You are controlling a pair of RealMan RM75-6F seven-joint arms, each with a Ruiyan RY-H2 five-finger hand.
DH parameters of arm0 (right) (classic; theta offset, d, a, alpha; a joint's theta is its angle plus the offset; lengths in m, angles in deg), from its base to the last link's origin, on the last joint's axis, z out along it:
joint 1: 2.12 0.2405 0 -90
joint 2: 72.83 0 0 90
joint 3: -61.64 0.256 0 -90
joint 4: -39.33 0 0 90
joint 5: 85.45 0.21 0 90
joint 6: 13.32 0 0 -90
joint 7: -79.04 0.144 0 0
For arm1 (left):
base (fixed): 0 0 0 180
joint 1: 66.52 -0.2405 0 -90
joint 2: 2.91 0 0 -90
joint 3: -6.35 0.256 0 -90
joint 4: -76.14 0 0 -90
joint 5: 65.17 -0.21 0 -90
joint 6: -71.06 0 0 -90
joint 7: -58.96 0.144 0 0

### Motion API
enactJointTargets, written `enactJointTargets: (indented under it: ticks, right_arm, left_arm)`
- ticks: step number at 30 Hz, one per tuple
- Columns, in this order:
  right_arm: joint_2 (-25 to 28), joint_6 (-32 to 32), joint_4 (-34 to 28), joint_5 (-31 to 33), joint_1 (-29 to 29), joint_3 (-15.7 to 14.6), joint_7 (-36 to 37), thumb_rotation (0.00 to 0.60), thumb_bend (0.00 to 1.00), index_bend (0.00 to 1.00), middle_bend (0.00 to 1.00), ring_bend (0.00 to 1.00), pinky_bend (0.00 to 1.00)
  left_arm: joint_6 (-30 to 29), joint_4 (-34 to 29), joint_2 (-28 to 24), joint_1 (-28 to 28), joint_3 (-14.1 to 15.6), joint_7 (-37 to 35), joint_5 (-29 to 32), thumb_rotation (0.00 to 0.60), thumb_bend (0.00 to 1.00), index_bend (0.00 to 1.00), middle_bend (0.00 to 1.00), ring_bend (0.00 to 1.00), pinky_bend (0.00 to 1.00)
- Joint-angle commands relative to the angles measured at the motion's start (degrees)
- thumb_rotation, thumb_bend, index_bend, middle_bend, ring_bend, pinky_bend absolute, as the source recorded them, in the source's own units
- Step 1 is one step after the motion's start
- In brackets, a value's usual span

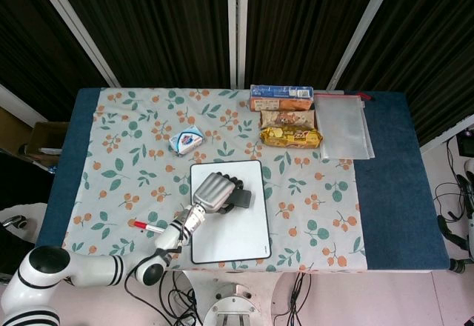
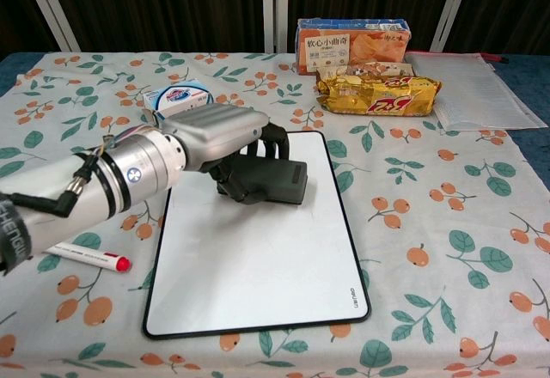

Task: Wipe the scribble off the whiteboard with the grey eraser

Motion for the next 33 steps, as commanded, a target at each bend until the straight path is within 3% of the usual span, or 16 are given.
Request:
enactJointTargets:
  ticks: [1, 10, 19, 24, 29, 33]
  right_arm:
    - [0.04, -0.11, -0.05, -0.14, -0.08, -0.09, 0.0, 0.6, 0.25, 0.0, 0.0, 0.0, 0.0]
    - [0.27, -0.63, -0.32, -0.41, -0.19, -0.05, -0.27, 0.6, 0.25, 0.0, 0.0, 0.0, 0.0]
    - [0.08, -0.4, -0.47, -0.42, -0.07, -0.11, -0.75, 0.6, 0.25, 0.0, 0.0, 0.0, 0.0]
    - [-0.23, 0.16, -0.72, -0.87, 0.43, -0.29, -1.37, 0.6, 0.26, 0.0, 0.0, 0.0, 0.0]
    - [-0.35, 0.32, -1.0, -1.14, 0.67, -0.38, -1.72, 0.6, 0.26, 0.0, 0.0, 0.0, 0.0]
    - [-0.24, 0.37, -1.07, -0.94, 0.62, -0.38, -1.77, 0.6, 0.26, 0.0, 0.0, 0.0, 0.0]
  left_arm:
    - [-0.11, -3.08, -1.88, -1.77, 2.66, 0.43, -0.71, 0.6, 0.48, 0.69, 0.65, 0.52, 0.55]
    - [-1.86, -14.57, -10.0, -6.35, 8.35, -1.34, -3.76, 0.6, 0.48, 0.69, 0.65, 0.52, 0.56]
    - [-9.3, -23.62, -20.26, -11.16, 10.7, -7.02, -12.93, 0.6, 0.48, 0.69, 0.65, 0.52, 0.56]
    - [-16.03, -19.06, -23.01, -14.37, 7.11, -13.87, -14.56, 0.6, 0.48, 0.69, 0.65, 0.52, 0.56]
    - [-17.22, -8.41, -21.97, -16.37, 3.36, -20.78, -10.8, 0.6, 0.48, 0.69, 0.65, 0.52, 0.56]
    - [-15.68, -1.8, -20.23, -17.62, 3.92, -24.23, -10.24, 0.6, 0.48, 0.69, 0.65, 0.52, 0.56]
